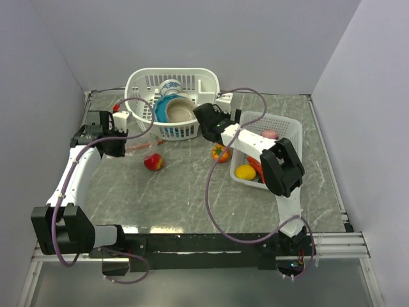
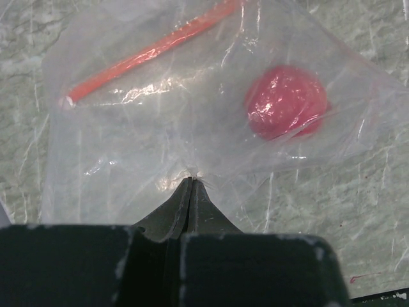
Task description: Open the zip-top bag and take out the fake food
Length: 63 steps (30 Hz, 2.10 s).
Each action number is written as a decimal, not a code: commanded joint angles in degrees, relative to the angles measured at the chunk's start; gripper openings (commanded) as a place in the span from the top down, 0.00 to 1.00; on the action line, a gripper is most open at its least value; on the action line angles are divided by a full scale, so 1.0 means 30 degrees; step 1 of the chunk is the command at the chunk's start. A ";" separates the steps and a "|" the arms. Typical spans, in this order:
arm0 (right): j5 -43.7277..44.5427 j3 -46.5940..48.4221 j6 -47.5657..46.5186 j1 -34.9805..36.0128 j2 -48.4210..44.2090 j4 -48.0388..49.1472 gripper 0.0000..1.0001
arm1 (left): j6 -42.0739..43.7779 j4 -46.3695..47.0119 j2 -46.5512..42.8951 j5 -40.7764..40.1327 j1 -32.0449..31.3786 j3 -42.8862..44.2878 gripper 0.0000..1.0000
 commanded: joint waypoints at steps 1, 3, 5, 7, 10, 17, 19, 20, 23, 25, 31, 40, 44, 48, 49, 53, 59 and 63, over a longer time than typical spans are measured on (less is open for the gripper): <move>-0.0578 0.2961 0.1516 0.0394 0.1842 -0.3852 0.00 | 0.0195 0.1057 0.0286 0.1168 0.0065 -0.0111 0.99; -0.1017 0.3494 0.2016 0.0394 0.2403 -0.5138 0.00 | 0.0194 0.1115 0.0549 0.1286 0.0065 0.0006 0.99; -0.1660 0.3440 0.2545 0.0481 0.2699 -0.5352 0.00 | 0.0165 0.1203 0.0697 0.1462 0.0065 0.0065 0.99; -0.2249 0.2245 0.2285 0.0947 0.2379 -0.4271 0.00 | 0.0136 0.1203 0.0844 0.1609 0.0065 0.0065 0.99; -0.2395 0.1332 0.2310 0.1476 0.2317 -0.4003 0.00 | 0.0136 0.1145 0.0932 0.1639 0.0065 0.0095 0.99; -0.2485 0.0685 0.3832 0.1947 0.2231 -0.6490 0.00 | 0.0194 0.1232 0.0903 0.1638 0.0065 0.0124 0.99; -0.2339 0.0335 0.4449 0.1947 0.2027 -0.7136 0.00 | 0.0194 0.1174 0.0873 0.1814 0.0065 0.0153 0.99; -0.2048 0.0187 0.4595 0.1918 0.1967 -0.7283 0.00 | 0.0194 0.1145 0.0815 0.1873 0.0065 0.0182 0.99; -0.1665 -0.0224 0.5035 0.1743 0.1791 -0.7694 0.00 | 0.0253 0.1144 0.0639 0.1961 0.0065 0.0065 0.99; -0.1576 -0.0428 0.5095 0.1450 0.1645 -0.7899 0.00 | 0.0399 0.1144 0.0435 0.1845 0.0065 -0.0022 0.99; -0.1137 -0.0312 0.4890 0.1419 0.1498 -0.8866 0.00 | 0.0868 0.1319 -0.0181 0.1522 0.0065 -0.0578 0.99; -0.2598 -0.2476 0.5065 0.2912 -0.0315 -0.9132 0.00 | 0.0985 0.1437 -0.0591 0.1785 0.0094 -0.1077 0.99; -0.4033 -0.3768 0.5299 0.3411 -0.1109 -0.8633 0.00 | 0.0926 0.1496 -0.0592 0.1990 0.0065 -0.1136 0.99; -0.4242 -0.4208 0.5621 0.3587 -0.1022 -0.8342 0.00 | 0.0868 0.1554 -0.0708 0.2108 0.0065 -0.1195 0.99; -0.4329 -0.4267 0.5622 0.3617 -0.0993 -0.8223 0.00 | 0.0868 0.1468 -0.0767 0.2108 0.0065 -0.1253 0.99; -0.4447 -0.4385 0.5214 0.3793 -0.1051 -0.7287 0.00 | 0.1014 0.1467 -0.0943 0.1845 0.0065 -0.1400 0.99; -0.3715 -0.3126 0.4656 0.3764 0.0090 -0.7255 0.12 | 0.0986 0.1379 -0.1002 0.1757 0.0065 -0.1458 0.99; -0.3949 -0.3154 0.4538 0.3764 0.0121 -0.6671 0.37 | 0.1044 0.1407 -0.1002 0.1581 0.0065 -0.1458 0.99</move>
